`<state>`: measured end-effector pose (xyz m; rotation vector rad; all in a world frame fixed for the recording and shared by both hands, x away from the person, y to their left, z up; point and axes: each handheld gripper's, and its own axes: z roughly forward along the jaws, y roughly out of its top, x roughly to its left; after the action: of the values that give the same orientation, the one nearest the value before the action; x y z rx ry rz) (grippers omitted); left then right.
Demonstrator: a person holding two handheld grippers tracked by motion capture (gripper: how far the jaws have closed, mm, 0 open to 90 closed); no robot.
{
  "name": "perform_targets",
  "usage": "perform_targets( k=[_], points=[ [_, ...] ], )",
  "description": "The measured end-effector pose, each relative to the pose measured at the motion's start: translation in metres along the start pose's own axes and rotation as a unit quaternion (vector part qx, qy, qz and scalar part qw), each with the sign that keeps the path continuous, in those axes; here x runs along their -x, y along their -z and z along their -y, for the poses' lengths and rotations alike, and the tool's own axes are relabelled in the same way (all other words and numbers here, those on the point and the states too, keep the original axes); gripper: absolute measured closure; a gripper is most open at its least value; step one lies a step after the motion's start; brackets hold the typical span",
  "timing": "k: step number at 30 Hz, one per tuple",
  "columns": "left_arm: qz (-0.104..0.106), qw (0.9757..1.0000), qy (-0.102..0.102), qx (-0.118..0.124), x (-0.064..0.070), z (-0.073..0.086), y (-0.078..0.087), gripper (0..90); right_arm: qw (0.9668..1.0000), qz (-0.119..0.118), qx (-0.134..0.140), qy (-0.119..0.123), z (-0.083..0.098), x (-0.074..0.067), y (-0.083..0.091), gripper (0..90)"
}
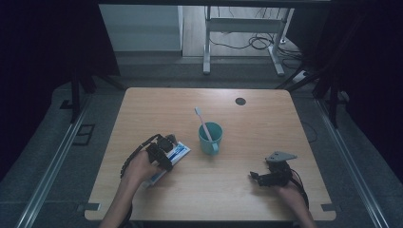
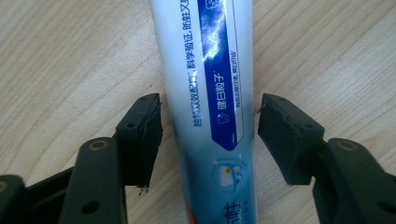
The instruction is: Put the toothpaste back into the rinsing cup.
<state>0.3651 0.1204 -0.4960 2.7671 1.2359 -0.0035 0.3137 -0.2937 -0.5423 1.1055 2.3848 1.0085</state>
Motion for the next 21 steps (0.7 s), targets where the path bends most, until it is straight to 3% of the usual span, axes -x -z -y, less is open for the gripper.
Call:
perform_targets(
  k=[11, 16, 21],
  points=[
    [0.002, 0.9996, 0.010, -0.028, -0.0001, -0.0066, -0.0032, 51.7, 1.0000, 0.000, 0.000, 0.000, 0.0000, 0.0000, 0.0000, 9.2],
    [0.003, 0.9997, 0.004, -0.026, 0.0002, -0.0060, 0.0013, 62.8, 1.0000, 0.000, 0.000, 0.000, 0.0000, 0.0000, -0.0001, 9.2],
    [0.010, 0.9998, 0.003, -0.020, -0.0018, -0.0039, 0.0040, 68.3, 1.0000, 0.000, 0.000, 0.000, 0.0000, 0.0000, -0.0001, 9.2]
  ],
)
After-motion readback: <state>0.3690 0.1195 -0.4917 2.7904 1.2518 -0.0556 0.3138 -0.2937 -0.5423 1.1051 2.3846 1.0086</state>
